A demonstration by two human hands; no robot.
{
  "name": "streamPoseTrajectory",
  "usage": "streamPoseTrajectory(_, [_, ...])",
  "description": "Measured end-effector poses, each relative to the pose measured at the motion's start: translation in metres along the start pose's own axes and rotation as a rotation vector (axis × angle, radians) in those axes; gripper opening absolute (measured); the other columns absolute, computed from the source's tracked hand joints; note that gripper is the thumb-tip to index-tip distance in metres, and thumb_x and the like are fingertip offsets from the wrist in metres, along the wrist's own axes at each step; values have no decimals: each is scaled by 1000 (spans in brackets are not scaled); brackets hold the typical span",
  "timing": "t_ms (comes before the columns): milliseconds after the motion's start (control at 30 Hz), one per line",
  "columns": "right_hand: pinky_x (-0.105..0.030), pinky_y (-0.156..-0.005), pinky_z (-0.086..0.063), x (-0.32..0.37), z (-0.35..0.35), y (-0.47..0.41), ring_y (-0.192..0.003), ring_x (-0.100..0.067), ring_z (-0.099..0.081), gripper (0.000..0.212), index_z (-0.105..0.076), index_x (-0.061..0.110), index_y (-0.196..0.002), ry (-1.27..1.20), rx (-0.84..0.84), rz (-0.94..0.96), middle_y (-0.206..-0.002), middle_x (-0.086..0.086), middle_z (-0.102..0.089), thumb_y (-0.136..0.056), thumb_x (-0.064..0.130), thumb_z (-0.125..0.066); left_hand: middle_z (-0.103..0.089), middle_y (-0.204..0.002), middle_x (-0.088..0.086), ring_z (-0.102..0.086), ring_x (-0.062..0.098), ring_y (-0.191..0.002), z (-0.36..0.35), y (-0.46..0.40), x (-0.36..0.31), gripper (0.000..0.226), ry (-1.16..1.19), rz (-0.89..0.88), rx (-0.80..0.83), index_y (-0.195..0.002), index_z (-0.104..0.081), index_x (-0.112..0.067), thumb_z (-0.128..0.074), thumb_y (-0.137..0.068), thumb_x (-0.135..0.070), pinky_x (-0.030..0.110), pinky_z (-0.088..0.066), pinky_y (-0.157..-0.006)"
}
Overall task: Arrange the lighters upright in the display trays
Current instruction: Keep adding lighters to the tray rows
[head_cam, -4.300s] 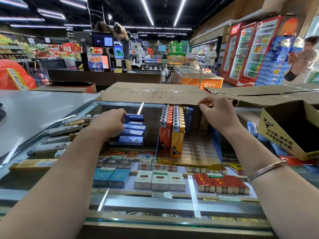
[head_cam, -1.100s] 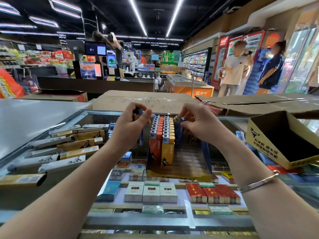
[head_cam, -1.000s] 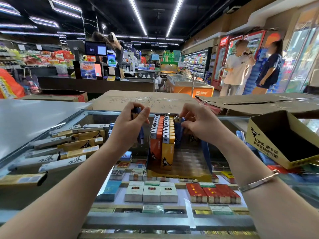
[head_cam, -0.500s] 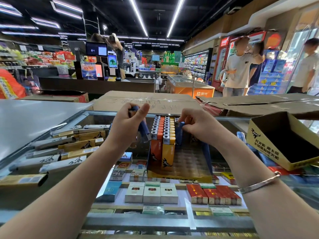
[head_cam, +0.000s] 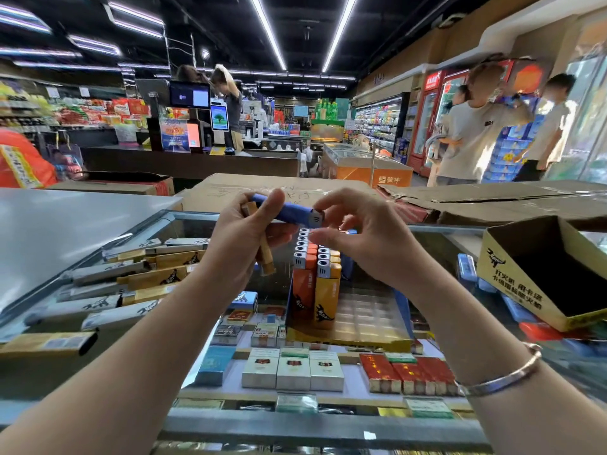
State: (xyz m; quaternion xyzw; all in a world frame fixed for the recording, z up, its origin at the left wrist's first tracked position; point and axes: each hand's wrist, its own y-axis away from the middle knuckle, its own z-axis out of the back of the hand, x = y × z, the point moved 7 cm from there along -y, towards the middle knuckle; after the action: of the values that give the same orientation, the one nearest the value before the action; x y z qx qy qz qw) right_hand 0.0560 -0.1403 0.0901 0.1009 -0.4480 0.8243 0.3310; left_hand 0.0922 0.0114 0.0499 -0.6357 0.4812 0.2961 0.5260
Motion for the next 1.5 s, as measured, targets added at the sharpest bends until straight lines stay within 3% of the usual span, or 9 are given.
streamPoseTrajectory(100, [-27, -72, -53, 2, -4, 0, -76, -8, -62, 25, -57, 24, -94, 17, -36, 18, -80, 15, -60, -78, 11, -73, -70, -77, 9, -69, 16, -64, -5, 1, -1, 39, 4, -7, 30, -98, -51, -6, -62, -74, -34, 19, -53, -54])
streamPoseTrajectory(333, [-19, -71, -54, -8, 7, -2, -73, -3, -64, 25, -59, 22, -91, -165, -105, -55, -83, 9, -63, -83, -1, -64, -68, -84, 8, -65, 14, -57, -3, 3, -2, 39, -76, -28, -1, -96, -52, -15, -55, -75, -48, 21, -51, -49])
streamPoseTrajectory(500, [-23, -56, -55, -21, 35, 0, -60, -10, -63, 22, -60, 16, -95, -393, -342, -149, -79, 2, -62, -89, -5, -54, -69, -68, -2, -61, 9, -54, 3, 0, -4, 38, -116, -59, -41, -94, -49, -18, -48, -77, -52, 19, -48, -48])
streamPoseTrajectory(633, [-27, -49, -44, -37, 54, 4, -53, -12, -52, 20, -59, 21, -97, -370, -468, -229, -70, 2, -57, -91, 2, -53, -64, -58, -4, -54, 3, -51, 2, 0, -2, 38, -183, -66, -49, -86, -47, -18, -41, -80, -55, 23, -41, -57])
streamPoseTrajectory(933, [-28, -52, -51, -56, 47, 3, -53, -16, -58, 14, -65, 9, -91, -168, -167, -344, -73, -9, -63, -82, -2, -66, -56, -50, -4, -48, 10, -42, 9, -1, 3, 39, -189, -20, -94, -76, -44, -18, -35, -92, -53, 29, -38, -52])
streamPoseTrajectory(1100, [-38, -59, -58, -52, 32, 4, -60, -24, -63, 16, -66, 11, -88, -30, 34, -337, -85, -17, -64, -80, -2, -68, -60, -54, -1, -54, 12, -47, 6, -1, 6, 38, -152, -12, -72, -78, -45, -18, -37, -90, -53, 31, -44, -57])
streamPoseTrajectory(1200, [-31, -58, -58, -51, 20, 5, -64, -20, -62, 15, -64, 8, -92, 35, 123, -334, -91, -16, -60, -81, -2, -66, -61, -57, 0, -57, 12, -50, 11, -2, 6, 37, -101, -13, -91, -75, -46, -19, -40, -88, -53, 32, -45, -60])
streamPoseTrajectory(1300, [-27, -56, -58, -52, 15, 4, -65, -17, -61, 17, -64, 7, -96, 57, 143, -330, -92, -15, -59, -82, -1, -66, -62, -58, 1, -60, 12, -53, 11, -3, 7, 38, -46, -9, -82, -76, -47, -19, -45, -79, -56, 30, -50, -57])
streamPoseTrajectory(1500, [-36, -64, -59, -51, 15, 3, -77, -25, -64, 18, -65, 8, -99, 162, 103, -264, -92, -13, -62, -82, 1, -67, -65, -60, 1, -64, 13, -56, 11, -2, 8, 39, -26, -4, -72, -79, -47, -18, -45, -78, -57, 26, -52, -53])
